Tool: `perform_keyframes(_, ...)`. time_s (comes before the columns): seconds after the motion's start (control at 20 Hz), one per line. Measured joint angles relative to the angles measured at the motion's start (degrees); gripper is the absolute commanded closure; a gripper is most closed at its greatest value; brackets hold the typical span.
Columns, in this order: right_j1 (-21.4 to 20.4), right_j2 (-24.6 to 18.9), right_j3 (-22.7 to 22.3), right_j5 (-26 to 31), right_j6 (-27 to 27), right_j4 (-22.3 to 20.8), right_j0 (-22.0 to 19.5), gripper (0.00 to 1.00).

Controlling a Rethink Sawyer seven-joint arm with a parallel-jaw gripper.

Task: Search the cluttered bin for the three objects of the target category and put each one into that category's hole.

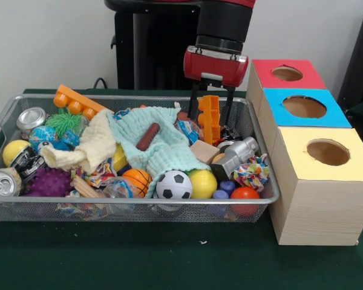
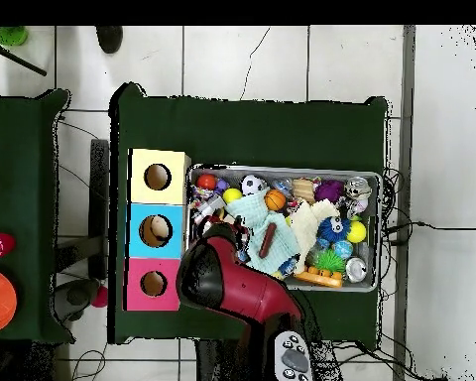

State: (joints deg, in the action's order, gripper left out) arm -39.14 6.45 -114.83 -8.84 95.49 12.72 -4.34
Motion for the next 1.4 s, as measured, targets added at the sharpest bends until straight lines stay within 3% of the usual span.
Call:
perform_keyframes(0.9,-1.58,0.27,-0.02,0.12,0.00,1.87,1.14,0.00)
perform_keyframes(1.1,-4.17,1.81,-0.03,3.12,0.00,1.84,1.64,0.00)
perform_keyframes(1.4,-9.26,4.74,0.03,13.56,0.00,0.06,0.91,0.00)
